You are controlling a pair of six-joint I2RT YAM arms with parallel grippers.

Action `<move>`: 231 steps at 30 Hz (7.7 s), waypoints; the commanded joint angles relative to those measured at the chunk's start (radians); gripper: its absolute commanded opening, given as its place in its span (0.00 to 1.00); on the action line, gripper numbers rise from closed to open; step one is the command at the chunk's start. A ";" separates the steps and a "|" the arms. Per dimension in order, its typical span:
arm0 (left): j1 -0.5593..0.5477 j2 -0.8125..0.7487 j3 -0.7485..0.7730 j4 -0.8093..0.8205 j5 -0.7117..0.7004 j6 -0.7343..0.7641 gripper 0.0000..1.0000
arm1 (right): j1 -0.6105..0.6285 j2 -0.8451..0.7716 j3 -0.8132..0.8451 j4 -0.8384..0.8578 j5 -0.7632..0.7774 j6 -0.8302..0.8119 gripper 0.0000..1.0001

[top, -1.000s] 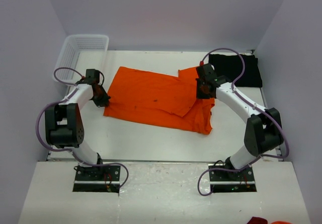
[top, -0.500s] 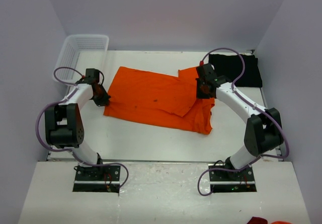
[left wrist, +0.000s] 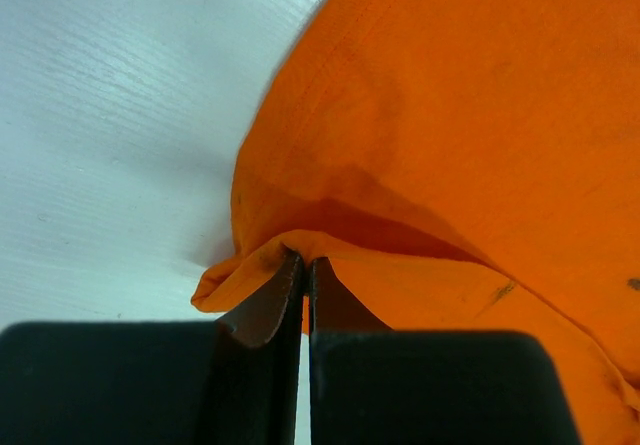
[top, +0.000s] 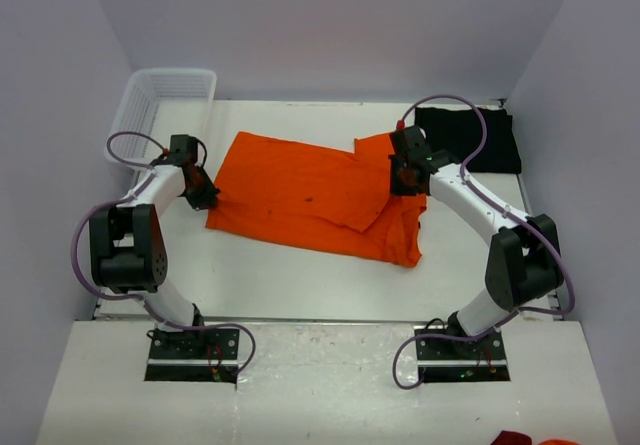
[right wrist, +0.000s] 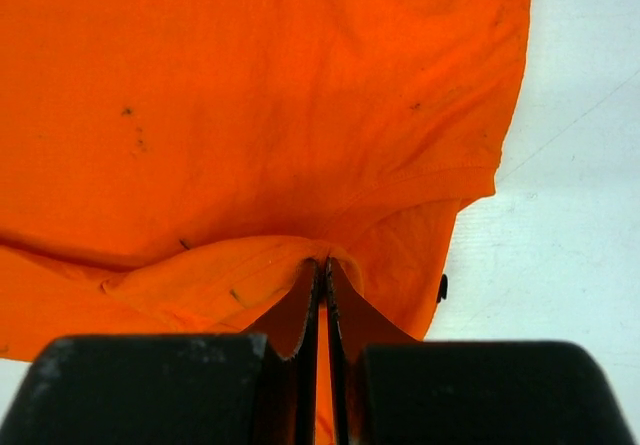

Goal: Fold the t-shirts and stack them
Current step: Flatten out the tshirt

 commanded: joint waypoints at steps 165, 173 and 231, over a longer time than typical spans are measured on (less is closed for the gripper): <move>-0.931 -0.257 -0.579 0.608 -0.018 -0.730 0.42 | 0.013 -0.515 0.508 -0.178 -0.080 -0.270 0.00; -0.933 -0.153 -0.529 0.556 0.028 -0.768 0.38 | 0.016 -0.527 0.488 -0.169 -0.079 -0.265 0.00; -0.135 0.054 0.997 0.089 0.099 0.520 0.00 | -0.138 0.131 1.268 -0.078 0.006 -0.420 0.00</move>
